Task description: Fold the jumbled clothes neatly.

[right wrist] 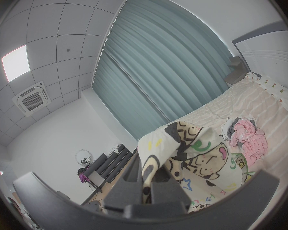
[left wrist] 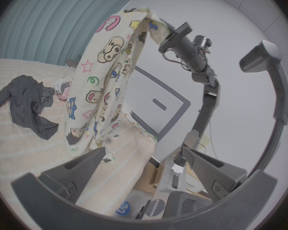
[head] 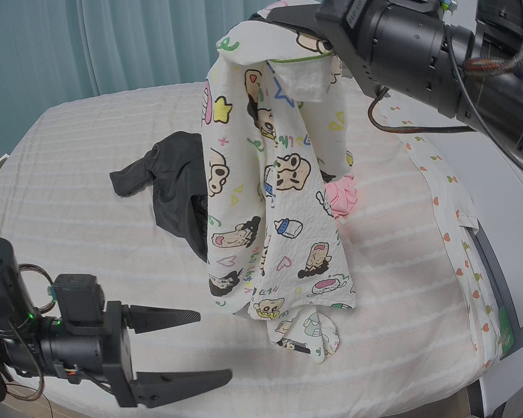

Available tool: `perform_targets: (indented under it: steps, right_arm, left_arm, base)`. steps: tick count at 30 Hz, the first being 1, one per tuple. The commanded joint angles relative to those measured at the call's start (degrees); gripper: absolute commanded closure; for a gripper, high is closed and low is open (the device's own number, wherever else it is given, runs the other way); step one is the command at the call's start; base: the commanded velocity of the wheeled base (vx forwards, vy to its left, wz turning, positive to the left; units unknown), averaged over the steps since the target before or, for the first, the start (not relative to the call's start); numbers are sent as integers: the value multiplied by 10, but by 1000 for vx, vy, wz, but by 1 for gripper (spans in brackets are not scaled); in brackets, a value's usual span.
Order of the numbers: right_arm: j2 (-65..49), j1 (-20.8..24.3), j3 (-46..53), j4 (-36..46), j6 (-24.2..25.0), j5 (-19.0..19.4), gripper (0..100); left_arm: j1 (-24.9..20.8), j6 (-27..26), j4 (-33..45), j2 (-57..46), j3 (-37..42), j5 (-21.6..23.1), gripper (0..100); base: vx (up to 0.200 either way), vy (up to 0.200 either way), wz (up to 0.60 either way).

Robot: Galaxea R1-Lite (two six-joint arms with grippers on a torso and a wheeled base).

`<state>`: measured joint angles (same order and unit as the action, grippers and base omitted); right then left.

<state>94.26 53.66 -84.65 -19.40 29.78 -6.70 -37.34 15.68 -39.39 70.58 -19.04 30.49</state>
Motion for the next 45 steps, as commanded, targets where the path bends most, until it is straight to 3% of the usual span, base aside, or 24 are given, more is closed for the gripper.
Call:
perform_targets:
  steps: [1,3,7,13,30,43,44,45]
  right_arm:
    - [2,27,-21,16,0,-2,100]
    - [1,30,-20,16,0,-2,100]
    - [0,34,-22,16,0,-2,100]
    - [5,43,-23,16,0,-3,100]
    - [8,45,-31,15,12,-2,100]
    - [8,43,-32,15,20,-2,100]
    - [8,43,-32,15,20,-2,100]
    - [7,41,-34,15,20,-2,100]
  left_arm:
    - [-7,6,-90,141,1,-59,0]
    - [-7,7,-141,173,2,-79,0]
    - [-5,8,-171,205,-9,-79,0]
    - [-19,25,-175,233,-35,-71,0]
    - [18,8,-223,266,-57,-83,0]
    - [-15,25,-271,327,-78,-83,0]
    - [-15,25,-271,327,-78,-83,100]
    - [-15,28,-274,328,-74,-83,100]
  base:
    - [0,0,0]
    - [0,0,0]
    - [0,0,0]
    - [0,0,0]
    - [0,0,0]
    - [0,0,0]
    - [0,0,0]
    - [0,0,0]
